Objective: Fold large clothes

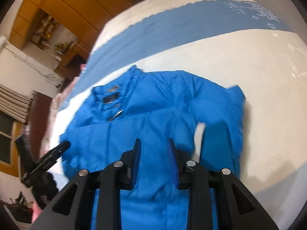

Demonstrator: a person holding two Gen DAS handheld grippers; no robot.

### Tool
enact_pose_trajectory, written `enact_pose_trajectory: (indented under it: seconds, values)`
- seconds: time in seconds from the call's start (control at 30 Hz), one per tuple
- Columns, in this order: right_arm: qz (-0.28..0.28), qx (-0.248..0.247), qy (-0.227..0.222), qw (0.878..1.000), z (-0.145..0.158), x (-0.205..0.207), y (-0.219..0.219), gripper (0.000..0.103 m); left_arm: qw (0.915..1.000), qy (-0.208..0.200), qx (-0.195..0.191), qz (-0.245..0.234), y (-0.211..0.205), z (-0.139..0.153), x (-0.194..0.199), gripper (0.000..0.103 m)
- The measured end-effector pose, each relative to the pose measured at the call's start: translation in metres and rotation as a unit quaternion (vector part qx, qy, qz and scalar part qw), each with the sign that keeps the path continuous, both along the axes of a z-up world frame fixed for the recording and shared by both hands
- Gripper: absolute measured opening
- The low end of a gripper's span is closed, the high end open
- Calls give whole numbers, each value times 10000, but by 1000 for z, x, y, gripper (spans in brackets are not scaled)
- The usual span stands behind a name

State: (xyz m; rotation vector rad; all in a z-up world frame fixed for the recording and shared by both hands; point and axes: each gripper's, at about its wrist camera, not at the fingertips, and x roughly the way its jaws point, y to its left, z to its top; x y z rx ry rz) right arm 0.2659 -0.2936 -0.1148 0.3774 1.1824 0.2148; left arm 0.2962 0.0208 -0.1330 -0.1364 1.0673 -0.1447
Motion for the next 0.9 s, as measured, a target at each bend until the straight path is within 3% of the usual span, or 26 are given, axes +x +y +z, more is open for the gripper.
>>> enact_pose_trajectory:
  seconds: [0.07,0.2,0.3,0.43,0.6,0.73,0.9]
  values:
    - [-41,-198,174,9996,-21,11,-1,26,9996,221,149,45,-2,-17,12,50]
    - [-218,208,387,9988,-55,23,-11,15,9992,334,202,-27,1,-35,22,52]
    - [-170,184,377,9990,-53,21,-11,18,9990,422,128,72,3,-34,26,52]
    - [-95,275,141,9995,-25,5,-8,32,9994,250,122,191,4,-9,10,50]
    - [471,426,-140,9979,2,-38,16,32,9997,-12,241,-1,-13,11,-31,51]
    - [634,349,-77,9974,-6,-57,30,32,9994,109,303,-99,-25,-3,-51,51]
    - [572,167,302,9978,-50,-53,37,29,9980,152,574,-223,-28,-33,-57,51]
